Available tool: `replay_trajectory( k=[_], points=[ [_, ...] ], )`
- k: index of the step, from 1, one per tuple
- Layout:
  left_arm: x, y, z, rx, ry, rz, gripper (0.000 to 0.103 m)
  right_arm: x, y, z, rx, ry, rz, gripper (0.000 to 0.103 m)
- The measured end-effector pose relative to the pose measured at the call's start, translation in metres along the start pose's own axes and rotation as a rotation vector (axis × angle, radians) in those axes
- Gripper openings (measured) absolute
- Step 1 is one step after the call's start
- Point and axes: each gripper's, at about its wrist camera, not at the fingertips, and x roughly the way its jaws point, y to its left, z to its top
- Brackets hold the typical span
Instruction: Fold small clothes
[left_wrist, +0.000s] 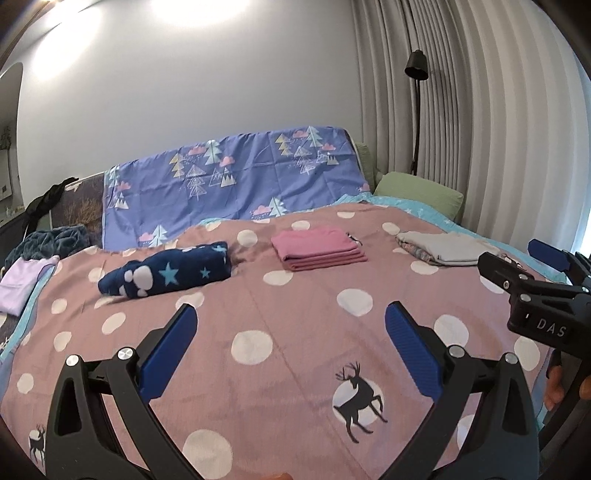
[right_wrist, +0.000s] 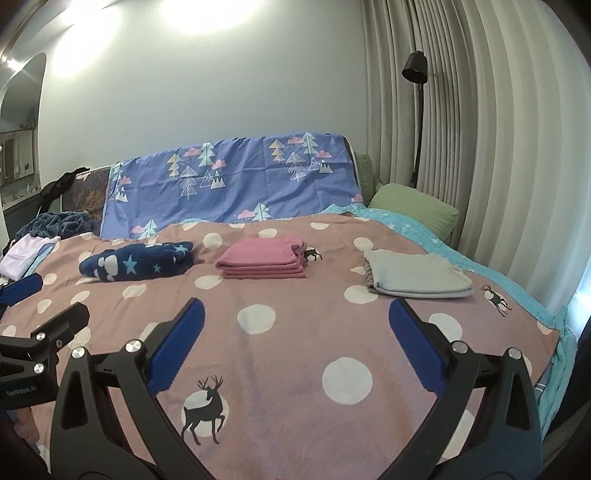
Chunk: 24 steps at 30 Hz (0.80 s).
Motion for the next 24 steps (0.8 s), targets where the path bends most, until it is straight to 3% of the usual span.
replay_trajectory(
  k=[24],
  points=[
    [0.011,0.0,-0.012,-0.001,0.07,0.02,0.102,0.016,0.0,-0.014,0.017,0.063,-0.011,0.101]
  ],
)
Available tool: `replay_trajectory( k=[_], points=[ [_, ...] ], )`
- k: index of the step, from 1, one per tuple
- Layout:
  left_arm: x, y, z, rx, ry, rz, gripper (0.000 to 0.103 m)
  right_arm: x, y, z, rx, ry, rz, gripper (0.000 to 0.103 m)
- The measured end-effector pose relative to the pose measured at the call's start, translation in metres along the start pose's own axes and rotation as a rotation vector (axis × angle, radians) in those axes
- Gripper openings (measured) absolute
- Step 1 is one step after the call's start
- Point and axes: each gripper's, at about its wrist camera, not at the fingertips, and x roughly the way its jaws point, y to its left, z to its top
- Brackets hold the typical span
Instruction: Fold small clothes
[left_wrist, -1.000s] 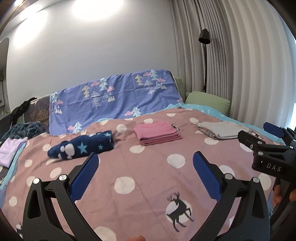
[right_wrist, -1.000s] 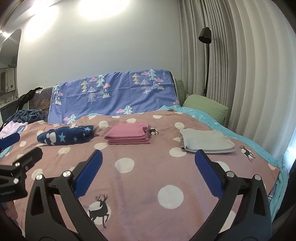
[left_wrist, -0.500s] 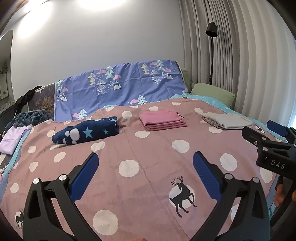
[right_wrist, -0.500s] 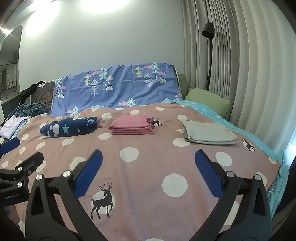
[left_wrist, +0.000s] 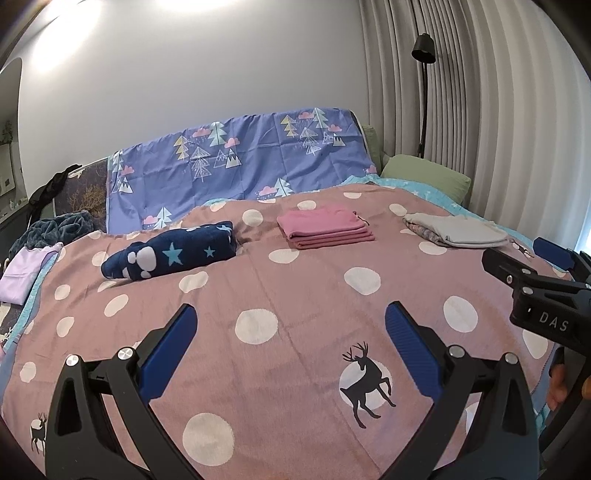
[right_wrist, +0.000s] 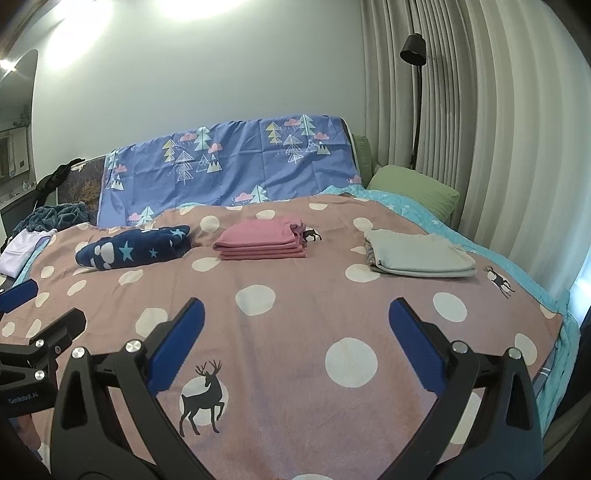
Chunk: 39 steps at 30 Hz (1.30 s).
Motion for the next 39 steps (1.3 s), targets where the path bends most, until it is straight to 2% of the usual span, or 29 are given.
replay_trajectory(
  k=[39],
  points=[
    [0.0043,-0.0008,-0.0087,0.019,0.027,-0.003,0.102,0.0035,0.0018,-0.0062,-0.009,0.015,-0.003,0.101]
  ],
)
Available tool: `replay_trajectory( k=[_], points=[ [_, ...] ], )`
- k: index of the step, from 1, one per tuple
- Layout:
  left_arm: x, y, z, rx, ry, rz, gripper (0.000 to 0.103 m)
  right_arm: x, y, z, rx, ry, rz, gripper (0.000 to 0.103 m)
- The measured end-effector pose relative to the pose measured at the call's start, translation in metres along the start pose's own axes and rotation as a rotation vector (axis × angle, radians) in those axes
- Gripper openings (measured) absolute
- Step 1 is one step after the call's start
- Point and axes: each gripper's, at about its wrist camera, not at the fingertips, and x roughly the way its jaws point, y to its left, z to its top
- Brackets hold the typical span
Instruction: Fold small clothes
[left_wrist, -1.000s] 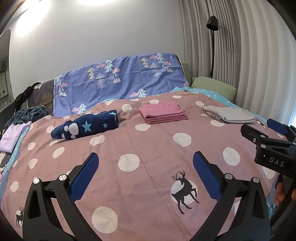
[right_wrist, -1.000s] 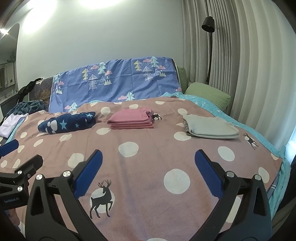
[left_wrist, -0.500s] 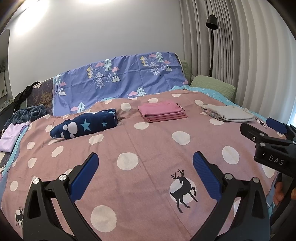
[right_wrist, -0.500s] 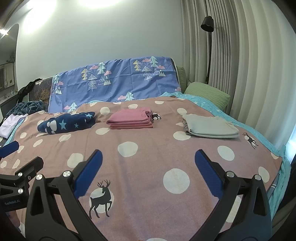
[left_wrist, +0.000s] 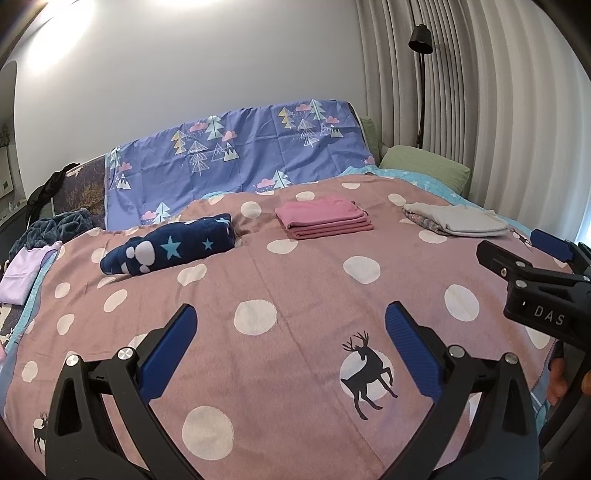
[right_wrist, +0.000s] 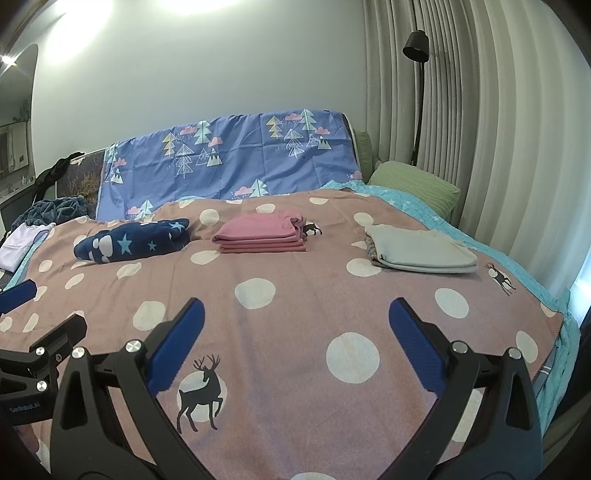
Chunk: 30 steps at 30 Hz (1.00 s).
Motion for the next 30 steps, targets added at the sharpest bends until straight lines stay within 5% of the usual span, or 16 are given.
replay_trajectory(
  k=[30],
  points=[
    [0.0033,0.0085,-0.0012,-0.015,0.012,0.018,0.102,0.0029,0.0004,-0.0022,-0.007,0.008,-0.001,0.101]
  ],
)
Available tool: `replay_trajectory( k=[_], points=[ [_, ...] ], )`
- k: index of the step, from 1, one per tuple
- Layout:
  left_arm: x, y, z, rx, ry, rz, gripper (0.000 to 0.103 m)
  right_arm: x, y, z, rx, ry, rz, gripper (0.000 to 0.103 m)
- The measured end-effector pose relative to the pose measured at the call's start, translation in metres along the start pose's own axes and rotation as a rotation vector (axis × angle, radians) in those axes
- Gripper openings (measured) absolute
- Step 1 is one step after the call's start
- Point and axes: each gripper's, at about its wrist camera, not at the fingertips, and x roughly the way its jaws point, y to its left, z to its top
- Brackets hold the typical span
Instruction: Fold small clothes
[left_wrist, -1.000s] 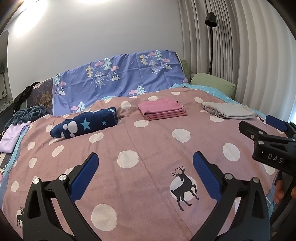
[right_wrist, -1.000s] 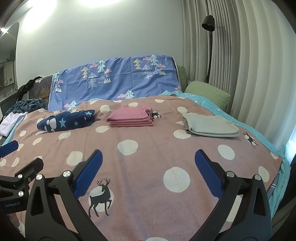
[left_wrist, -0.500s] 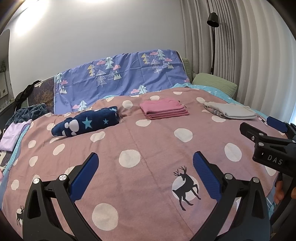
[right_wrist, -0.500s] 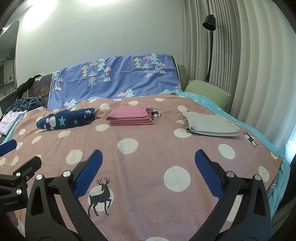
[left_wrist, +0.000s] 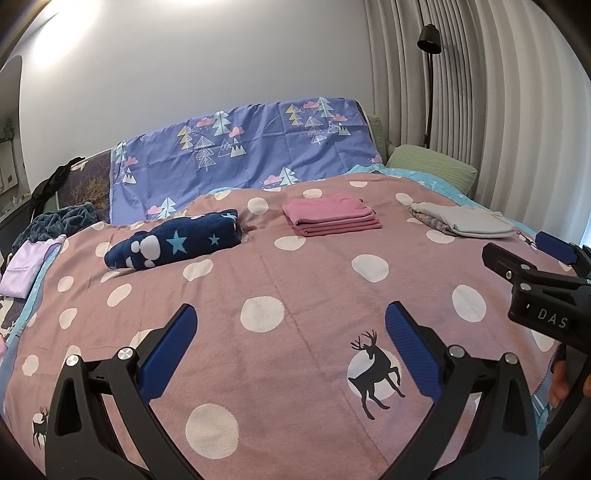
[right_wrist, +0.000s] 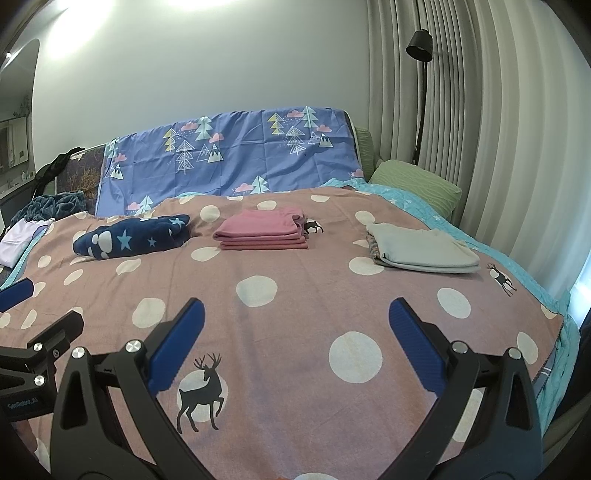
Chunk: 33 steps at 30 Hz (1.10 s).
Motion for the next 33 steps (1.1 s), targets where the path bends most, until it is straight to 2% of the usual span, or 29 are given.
replay_trajectory(
  k=[33],
  points=[
    [0.0071,0.0036,-0.005,-0.018,0.023,0.012,0.102,0.0085,-0.0007,-0.0005,-0.011,0.005,0.002,0.101]
  ],
)
